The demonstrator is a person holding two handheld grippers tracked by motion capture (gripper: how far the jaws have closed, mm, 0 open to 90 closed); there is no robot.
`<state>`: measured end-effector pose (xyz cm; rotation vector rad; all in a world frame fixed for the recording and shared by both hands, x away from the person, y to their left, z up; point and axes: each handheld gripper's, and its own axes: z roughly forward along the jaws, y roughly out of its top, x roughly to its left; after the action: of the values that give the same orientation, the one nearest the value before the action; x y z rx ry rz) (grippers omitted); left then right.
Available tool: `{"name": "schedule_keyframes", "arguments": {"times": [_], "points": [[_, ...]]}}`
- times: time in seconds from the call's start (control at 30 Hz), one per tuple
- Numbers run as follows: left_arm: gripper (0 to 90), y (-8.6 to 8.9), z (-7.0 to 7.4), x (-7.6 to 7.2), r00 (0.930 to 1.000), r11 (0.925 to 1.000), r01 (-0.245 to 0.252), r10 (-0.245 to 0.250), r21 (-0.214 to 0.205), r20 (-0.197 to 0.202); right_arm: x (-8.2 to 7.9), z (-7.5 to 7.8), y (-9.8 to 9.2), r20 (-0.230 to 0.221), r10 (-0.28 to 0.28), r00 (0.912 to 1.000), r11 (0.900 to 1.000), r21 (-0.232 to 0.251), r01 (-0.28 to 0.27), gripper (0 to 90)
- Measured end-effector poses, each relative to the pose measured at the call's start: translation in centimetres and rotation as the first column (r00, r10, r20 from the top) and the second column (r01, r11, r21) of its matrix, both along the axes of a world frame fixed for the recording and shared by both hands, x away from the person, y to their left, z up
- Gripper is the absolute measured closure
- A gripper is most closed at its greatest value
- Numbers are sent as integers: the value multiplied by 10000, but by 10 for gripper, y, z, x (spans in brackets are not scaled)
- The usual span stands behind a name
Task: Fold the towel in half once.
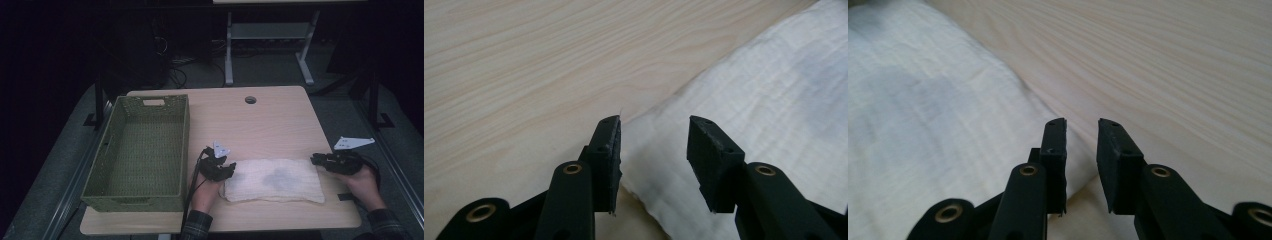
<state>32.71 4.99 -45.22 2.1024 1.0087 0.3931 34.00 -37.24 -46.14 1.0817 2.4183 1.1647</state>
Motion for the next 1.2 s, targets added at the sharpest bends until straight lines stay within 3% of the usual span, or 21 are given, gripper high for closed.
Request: {"name": "schedule_keyframes", "arguments": {"times": [0.23,0.4,0.57,0.77,0.9,0.97,1.1,1.2], "points": [[547,7,-2,16,9997,9997,-232,232,-4,-71,11,-14,1,-527,37,9986,9999,-143,-45,714],[550,8,-2,21,9995,9995,-298,297,-135,-90,13,-17,-2,-565,50,9984,10000,88,-45,712],[572,10,-7,26,9991,9994,-356,356,36,-242,11,-17,0,-577,222,9981,9997,68,-218,814],[612,9,-14,29,9984,9997,-216,221,108,-514,10,-17,1,-512,316,9982,9995,56,-314,848],[722,7,-17,30,9978,9999,114,-110,56,-657,9,-16,3,-391,346,9986,9994,-65,-348,859],[826,5,-17,30,9971,9996,281,-279,18,-710,8,-16,4,-251,392,9989,9989,-254,-398,863],[865,6,-16,30,9980,9999,140,-141,-7,-612,10,-13,5,-165,255,9995,9981,-551,-263,869],[866,7,-14,32,9991,9999,-34,28,-149,-428,11,-12,4,-162,137,9998,9986,-518,-145,869]]}}
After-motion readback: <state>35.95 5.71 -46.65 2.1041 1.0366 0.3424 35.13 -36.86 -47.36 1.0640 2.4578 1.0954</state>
